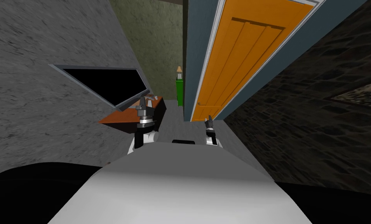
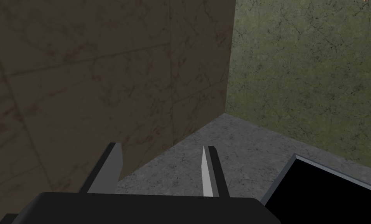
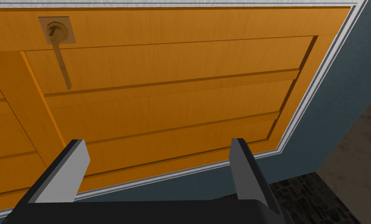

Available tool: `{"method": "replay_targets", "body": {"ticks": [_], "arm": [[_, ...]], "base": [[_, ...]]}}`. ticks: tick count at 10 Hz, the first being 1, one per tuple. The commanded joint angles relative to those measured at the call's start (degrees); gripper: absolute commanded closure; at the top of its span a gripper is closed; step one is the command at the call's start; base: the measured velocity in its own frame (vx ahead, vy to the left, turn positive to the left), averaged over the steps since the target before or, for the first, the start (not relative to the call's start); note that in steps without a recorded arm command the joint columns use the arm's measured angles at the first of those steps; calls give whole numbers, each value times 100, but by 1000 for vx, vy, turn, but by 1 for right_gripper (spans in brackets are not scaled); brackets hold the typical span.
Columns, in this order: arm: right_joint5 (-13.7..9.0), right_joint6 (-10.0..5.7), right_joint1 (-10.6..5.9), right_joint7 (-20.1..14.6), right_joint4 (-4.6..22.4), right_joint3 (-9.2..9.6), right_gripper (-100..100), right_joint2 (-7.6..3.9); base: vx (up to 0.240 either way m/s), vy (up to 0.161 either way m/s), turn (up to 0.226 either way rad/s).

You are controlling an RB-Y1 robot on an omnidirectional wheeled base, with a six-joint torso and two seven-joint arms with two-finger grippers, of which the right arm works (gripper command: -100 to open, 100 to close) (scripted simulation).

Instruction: Pull the door open

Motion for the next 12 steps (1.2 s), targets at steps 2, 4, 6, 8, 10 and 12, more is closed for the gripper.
{"method": "replay_targets", "body": {"ticks": [2,4,6,8,10,12], "arm": [[-39,-102,-133,5,364,6,-100,-28],[-87,-204,-276,6,719,14,-100,-68],[-135,-305,-418,6,1049,23,-100,-107],[-159,-356,-490,7,1252,27,-100,-126],[-206,-455,-629,7,1599,35,-100,-163],[-253,-554,-768,8,1919,43,-100,-199]], "base": [[52,-35,29],[81,-42,77],[98,-51,66],[72,-54,48],[61,-34,53],[82,-53,72]]}}
